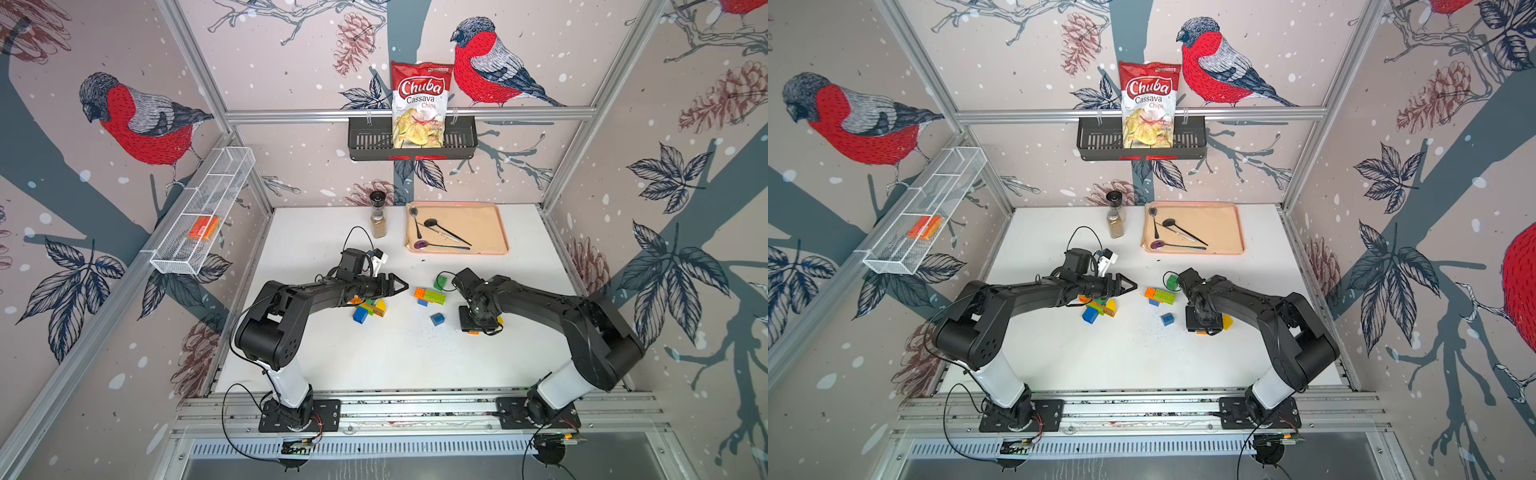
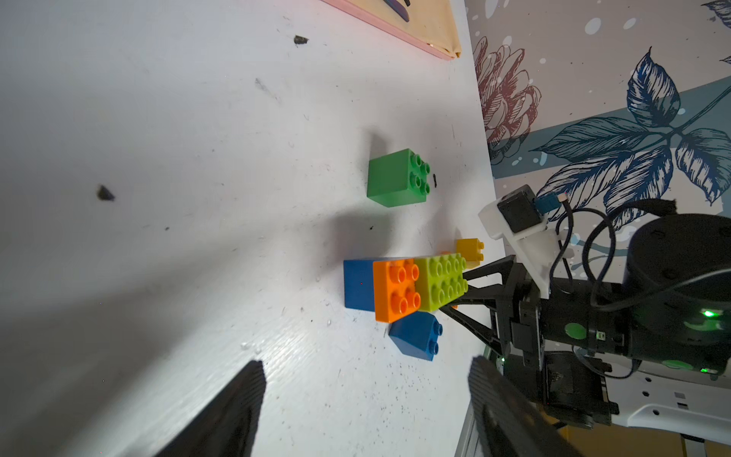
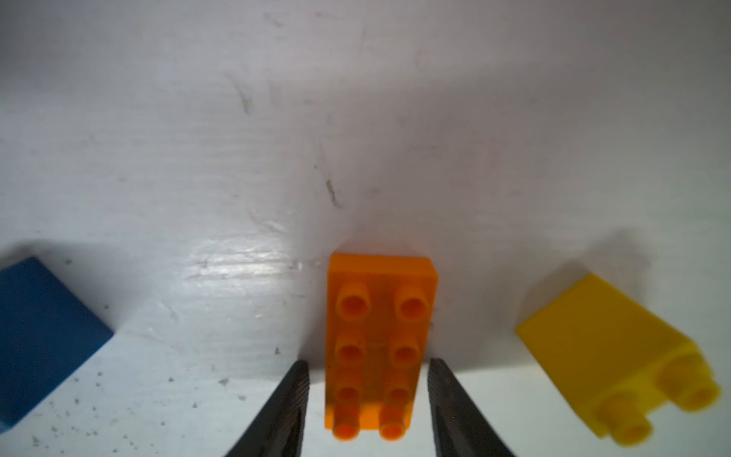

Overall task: Assemble a fork with lego
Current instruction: Pick up the lego brick from the center of the board.

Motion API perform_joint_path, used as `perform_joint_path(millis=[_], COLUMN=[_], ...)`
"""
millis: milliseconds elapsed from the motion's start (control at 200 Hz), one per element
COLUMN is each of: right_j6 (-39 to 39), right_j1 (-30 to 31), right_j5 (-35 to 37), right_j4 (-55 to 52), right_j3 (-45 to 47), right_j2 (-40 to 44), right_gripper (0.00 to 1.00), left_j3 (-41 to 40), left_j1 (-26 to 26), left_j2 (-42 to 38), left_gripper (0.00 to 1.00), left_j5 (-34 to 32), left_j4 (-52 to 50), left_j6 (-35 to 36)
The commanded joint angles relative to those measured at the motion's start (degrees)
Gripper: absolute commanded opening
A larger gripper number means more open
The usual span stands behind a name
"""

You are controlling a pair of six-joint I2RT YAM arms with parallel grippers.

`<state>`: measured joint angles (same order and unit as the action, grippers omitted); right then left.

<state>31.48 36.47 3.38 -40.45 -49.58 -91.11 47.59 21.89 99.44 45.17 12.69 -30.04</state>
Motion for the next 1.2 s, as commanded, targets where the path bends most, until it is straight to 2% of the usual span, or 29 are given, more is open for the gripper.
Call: perform_joint_path(millis=[0, 230, 570, 745, 815, 870, 950, 1196], right_j6=[-0.1, 1.6, 2.8, 2.5, 2.3, 2.3, 2.0, 0.6], right_j1=[0.3, 0.5, 0.2, -0.1, -0.1, -0.2, -0.4, -1.1], right_j5=[1.1, 0.8, 1.0, 0.5, 0.7, 1.1, 1.2, 0.2], right_j4=[-2.1, -1.9, -2.1, -1.2, -1.2, -1.3, -1.4, -1.2], right_j3=[-0.5, -0.4, 1.1, 1.1, 1.1, 0.8, 0.4, 0.3], right_j2=[0.8, 1.2, 1.1, 1.1, 0.7, 0.7, 1.1, 1.0], right_gripper=[0.52, 0.44, 0.44, 0.37, 0.38, 0.45, 0.48, 0.43], left_j3=[0.4, 1.1, 1.2, 1.4, 1.4, 1.4, 1.4, 1.5], left_j1=[-0.2, -0.2, -0.2, -0.2, -0.2, -0.2, -0.1, -0.2], left_j2=[0.3, 1.1, 1.6, 1.6, 1.7, 1.6, 1.7, 2.1], left_gripper=[0.81, 0.80, 0.80, 0.79, 0.79, 0.79, 0.79, 0.78], left_j5=[0.7, 0.9, 1.3, 1.4, 1.5, 1.6, 1.7, 1.9], left_j4=[0.8, 0.1, 0.2, 0.2, 0.2, 0.1, 0.1, 0.3], left_j6=[-0.4, 0.0, 0.0, -0.1, 0.0, 0.0, 0.0, -0.3])
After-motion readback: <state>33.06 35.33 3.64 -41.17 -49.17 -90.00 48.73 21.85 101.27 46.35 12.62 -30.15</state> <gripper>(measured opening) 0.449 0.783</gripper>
